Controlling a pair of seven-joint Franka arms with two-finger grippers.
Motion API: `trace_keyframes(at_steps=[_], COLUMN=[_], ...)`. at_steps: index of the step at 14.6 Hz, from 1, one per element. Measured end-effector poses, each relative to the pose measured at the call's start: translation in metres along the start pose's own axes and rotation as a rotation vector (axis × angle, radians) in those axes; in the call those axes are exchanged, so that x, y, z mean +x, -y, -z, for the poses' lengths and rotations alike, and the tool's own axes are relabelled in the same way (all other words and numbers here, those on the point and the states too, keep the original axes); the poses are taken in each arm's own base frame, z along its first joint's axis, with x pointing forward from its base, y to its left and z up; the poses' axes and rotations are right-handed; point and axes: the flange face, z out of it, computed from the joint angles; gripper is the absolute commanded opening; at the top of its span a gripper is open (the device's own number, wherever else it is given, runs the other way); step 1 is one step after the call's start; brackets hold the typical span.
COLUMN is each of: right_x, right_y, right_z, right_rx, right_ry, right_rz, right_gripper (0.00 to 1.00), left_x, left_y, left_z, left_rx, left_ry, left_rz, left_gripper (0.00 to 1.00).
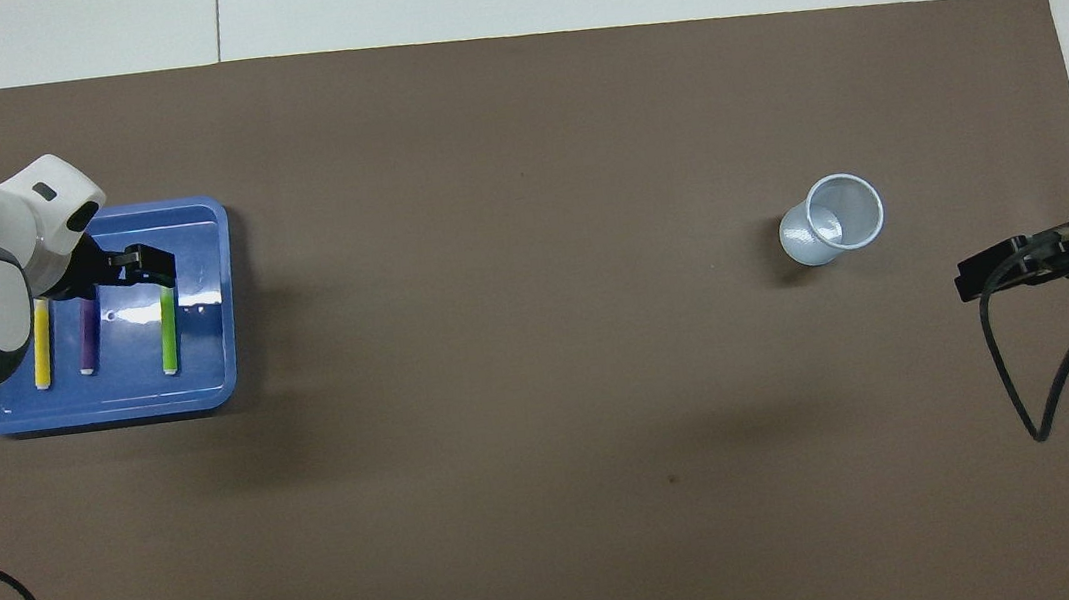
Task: Transfer and insert pens with both arms
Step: 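Lower the left gripper and grasp the green pen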
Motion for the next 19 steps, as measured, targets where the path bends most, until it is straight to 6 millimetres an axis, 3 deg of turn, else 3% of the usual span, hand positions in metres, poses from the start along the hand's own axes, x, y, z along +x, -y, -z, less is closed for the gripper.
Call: trace_keyframes(at_steps=[6,13,18,19], right_x=[0.000,-0.001,-0.001,-0.001], right_y=[0.000,0.000,0.000,0.000], right_z=[-0.002,-0.002,-0.002,-0.002], right_rx=[0.000,0.000,0.000,0.000], right_ry=[0.004,0.005,0.004,0.004], right_rz=[0.000,0.000,-0.001,-0.001], right_gripper=[1.00,1.00,1.00,1.00], left_x=[-0.014,-0.020,-0.023,-0.022], left_y=[0.001,0.000,-0.001,-0.001], left_z=[-0.034,-0.049,-0.055,-0.052], left_rx=[-0.001,0.000,0.000,0.000], left_ry=[0.000,-0.035,-0.038,-0.043], left_rz=[-0.014,-0.019,-0.022,-0.024], left_gripper=[0.92,0.85,0.44,0.31])
